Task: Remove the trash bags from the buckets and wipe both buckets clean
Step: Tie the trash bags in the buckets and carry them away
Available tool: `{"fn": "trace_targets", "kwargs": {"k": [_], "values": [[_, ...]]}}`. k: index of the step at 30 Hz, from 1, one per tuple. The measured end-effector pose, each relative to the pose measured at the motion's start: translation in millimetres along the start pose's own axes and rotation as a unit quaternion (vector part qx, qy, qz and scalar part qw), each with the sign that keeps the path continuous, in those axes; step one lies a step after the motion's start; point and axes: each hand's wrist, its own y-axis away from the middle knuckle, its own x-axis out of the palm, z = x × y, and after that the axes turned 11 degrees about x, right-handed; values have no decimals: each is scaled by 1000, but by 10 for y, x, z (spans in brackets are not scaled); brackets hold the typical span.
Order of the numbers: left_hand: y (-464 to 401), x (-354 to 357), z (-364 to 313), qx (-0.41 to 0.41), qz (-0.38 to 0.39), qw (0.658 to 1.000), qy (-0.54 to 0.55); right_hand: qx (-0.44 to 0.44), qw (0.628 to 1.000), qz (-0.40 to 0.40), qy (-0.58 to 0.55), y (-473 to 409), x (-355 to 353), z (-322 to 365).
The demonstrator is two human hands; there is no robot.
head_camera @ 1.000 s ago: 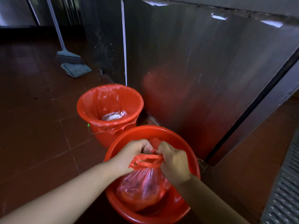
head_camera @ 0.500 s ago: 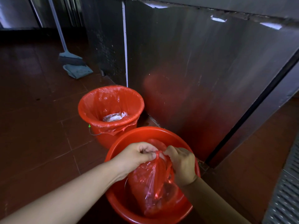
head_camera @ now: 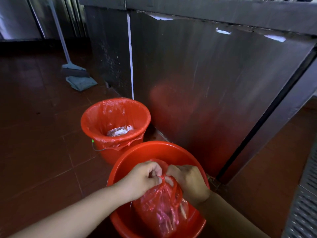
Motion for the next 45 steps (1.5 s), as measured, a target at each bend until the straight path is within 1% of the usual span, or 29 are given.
{"fn": "trace_targets", "kwargs": {"k": [3,5,7,9,11,13,14,16,18,20,21,22,24,25,26,29,32,33,35,37,39,41,43,45], "values": [[-14,-37,-71,69,-10,990,-121,75,992,44,-86,-29,-68,8],[-32,-100,-145,106,-32,976,-186,138,976,50,-164,-109,-124,20],[-61,-201,-239,162,-46,956,-239,199,946,42,-251,-225,-197,58],[-70,-336,-318,215,-49,931,-290,225,917,39,-327,-296,-260,69],[-52,-484,-296,241,-42,904,-350,243,903,57,-350,-292,-288,31],[12,-533,-228,224,-1,879,-421,282,891,77,-348,-224,-213,-16],[35,-522,-182,200,25,867,-456,308,883,83,-345,-196,-152,-18],[77,-465,-80,148,83,856,-489,353,858,99,-358,-136,-6,-17],[100,-437,-14,153,111,842,-505,386,835,101,-379,-97,116,-29],[79,-426,29,158,90,832,-525,410,812,103,-403,-108,172,-76],[55,-416,37,141,85,835,-526,416,805,105,-410,-126,185,-95],[31,-402,41,129,74,836,-529,418,805,106,-408,-151,191,-107],[-12,-392,92,87,62,833,-543,409,820,98,-388,-242,179,-123],[-24,-406,95,73,50,832,-548,398,828,92,-384,-300,157,-128],[-29,-435,79,64,29,840,-538,384,832,86,-390,-360,131,-126],[8,-615,-110,82,-75,859,-499,338,831,64,-437,-605,13,-73],[13,-899,-359,140,-171,837,-500,280,823,42,-492,-924,-176,95],[5,-1002,-456,147,-196,839,-486,262,820,35,-507,-1034,-239,172],[13,-1198,-598,138,-269,847,-438,239,805,24,-543,-1232,-321,340],[79,-1389,-653,116,-338,843,-403,234,774,26,-588,-1387,-329,500],[224,-1574,-645,104,-377,822,-414,234,756,38,-610,-1502,-239,628],[437,-1743,-548,97,-401,807,-422,239,754,63,-609,-1575,-51,740],[674,-1907,-366,69,-418,804,-418,256,759,88,-592,-1602,206,882],[911,-2013,-130,31,-422,808,-410,275,742,101,-603,-1607,489,1013]]}}
